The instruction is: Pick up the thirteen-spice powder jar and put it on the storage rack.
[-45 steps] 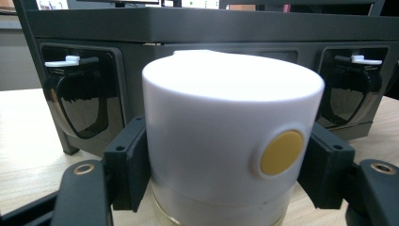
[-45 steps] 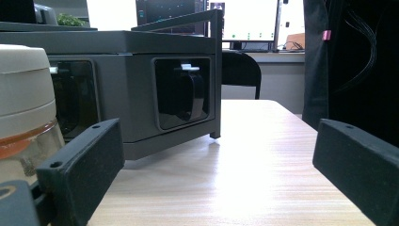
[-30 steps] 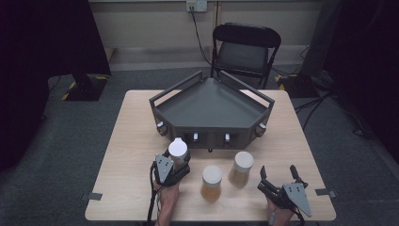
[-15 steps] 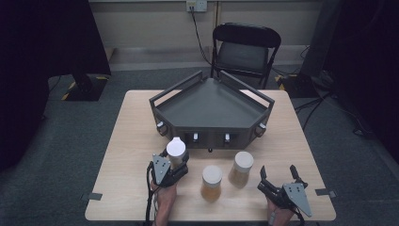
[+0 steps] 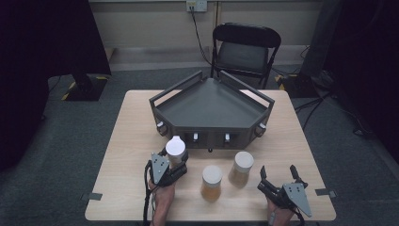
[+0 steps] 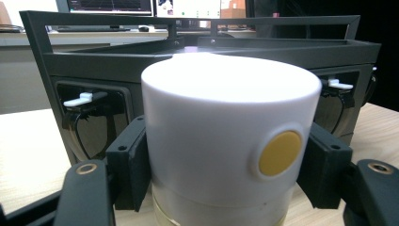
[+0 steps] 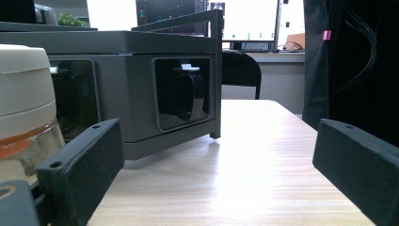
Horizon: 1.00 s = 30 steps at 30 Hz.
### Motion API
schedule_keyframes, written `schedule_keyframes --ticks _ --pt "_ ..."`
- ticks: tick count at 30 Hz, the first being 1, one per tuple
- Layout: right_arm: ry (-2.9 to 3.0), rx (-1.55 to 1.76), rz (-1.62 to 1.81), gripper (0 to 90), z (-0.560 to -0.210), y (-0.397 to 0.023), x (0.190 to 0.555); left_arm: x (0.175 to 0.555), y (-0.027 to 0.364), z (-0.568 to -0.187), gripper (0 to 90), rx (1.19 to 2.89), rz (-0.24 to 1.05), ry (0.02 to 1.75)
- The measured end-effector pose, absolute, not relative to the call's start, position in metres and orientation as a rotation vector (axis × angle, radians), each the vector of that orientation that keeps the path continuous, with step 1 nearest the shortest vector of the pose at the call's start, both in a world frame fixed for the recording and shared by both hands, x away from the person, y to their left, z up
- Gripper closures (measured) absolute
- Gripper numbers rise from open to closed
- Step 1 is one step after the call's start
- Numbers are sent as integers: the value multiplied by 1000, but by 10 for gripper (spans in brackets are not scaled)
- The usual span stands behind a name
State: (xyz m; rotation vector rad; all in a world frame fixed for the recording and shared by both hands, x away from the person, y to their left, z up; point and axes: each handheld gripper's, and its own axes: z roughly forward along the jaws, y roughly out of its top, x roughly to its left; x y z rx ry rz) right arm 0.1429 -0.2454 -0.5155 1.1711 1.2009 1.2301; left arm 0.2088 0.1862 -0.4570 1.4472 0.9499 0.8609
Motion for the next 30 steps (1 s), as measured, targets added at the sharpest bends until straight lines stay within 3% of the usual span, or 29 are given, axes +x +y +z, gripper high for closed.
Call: schedule_keyframes --ticks 30 --pt "1202 1170 1231 10 -515 -246 143 205 198 -429 310 1459 801 878"
